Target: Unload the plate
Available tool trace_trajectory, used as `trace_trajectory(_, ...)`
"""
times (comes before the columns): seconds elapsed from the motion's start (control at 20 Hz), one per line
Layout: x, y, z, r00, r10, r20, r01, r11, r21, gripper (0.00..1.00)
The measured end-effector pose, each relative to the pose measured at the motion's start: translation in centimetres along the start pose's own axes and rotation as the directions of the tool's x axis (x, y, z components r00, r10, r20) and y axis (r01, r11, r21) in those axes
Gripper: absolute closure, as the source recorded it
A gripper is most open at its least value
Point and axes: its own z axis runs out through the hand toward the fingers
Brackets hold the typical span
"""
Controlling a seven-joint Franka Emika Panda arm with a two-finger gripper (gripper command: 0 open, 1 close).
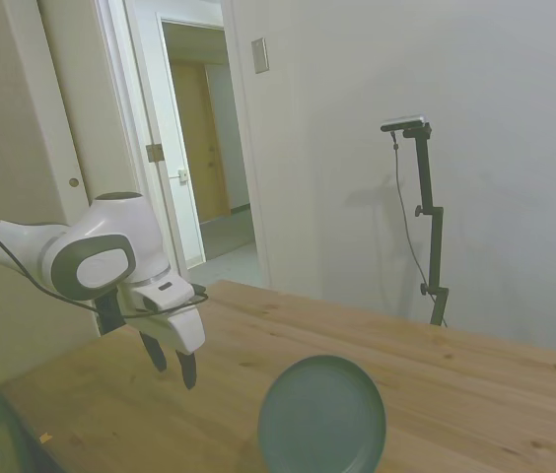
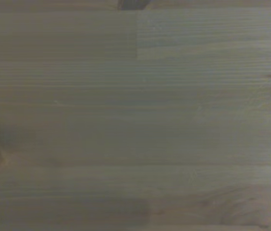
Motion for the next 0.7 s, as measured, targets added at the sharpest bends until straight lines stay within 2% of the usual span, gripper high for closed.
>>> trace_trajectory(0.1,0.1,0.0,0.0,1.0,-0.008,-0.011,0.008,1.0,-0.01,0.0)
trace_trajectory(0.2,1.4,0.3,-1.4,0.998,0.038,-0.045,-0.036,0.999,0.024,0.0)
trace_trajectory(0.45,5.4,1.8,-9.8,0.983,0.131,-0.127,-0.112,0.982,0.15,0.0)
trace_trajectory(0.7,8.1,4.9,-16.0,0.966,0.22,-0.139,-0.193,0.963,0.187,0.0)
